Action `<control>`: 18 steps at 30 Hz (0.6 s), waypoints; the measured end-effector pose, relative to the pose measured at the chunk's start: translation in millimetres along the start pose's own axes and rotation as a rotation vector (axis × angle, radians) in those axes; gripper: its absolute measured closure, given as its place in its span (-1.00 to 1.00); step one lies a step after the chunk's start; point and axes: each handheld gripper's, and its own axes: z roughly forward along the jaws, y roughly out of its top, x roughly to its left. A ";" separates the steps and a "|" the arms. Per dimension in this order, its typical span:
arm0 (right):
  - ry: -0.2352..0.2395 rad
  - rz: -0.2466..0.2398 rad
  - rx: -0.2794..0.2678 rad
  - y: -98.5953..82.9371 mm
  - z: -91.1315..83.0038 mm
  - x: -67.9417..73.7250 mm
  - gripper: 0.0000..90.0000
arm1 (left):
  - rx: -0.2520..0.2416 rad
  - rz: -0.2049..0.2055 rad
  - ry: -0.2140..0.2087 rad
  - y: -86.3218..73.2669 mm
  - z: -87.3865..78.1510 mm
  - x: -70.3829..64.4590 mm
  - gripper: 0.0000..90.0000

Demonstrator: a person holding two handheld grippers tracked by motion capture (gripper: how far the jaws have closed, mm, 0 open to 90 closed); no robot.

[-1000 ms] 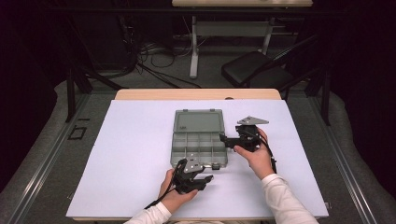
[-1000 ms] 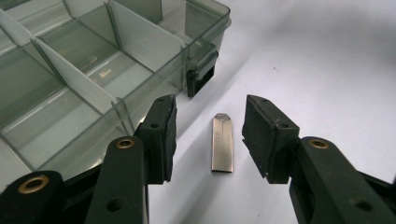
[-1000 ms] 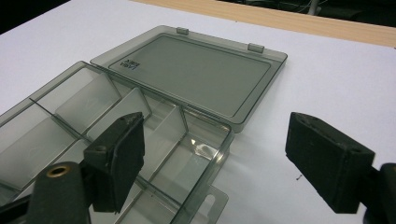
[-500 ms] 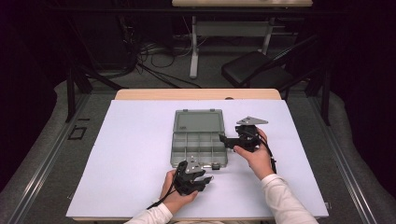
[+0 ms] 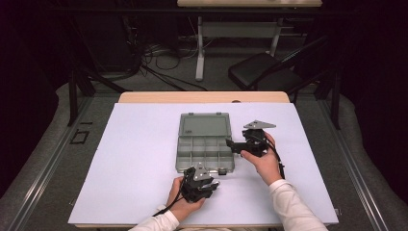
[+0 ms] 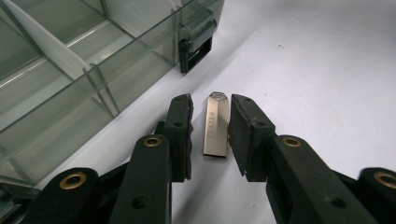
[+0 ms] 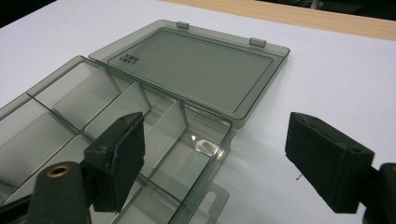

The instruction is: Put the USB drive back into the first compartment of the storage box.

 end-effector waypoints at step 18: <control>0.000 -0.003 0.011 -1.1 2.1 0.6 -0.56 | 0.002 0.045 0.014 -0.9 1.4 -4.8 0.75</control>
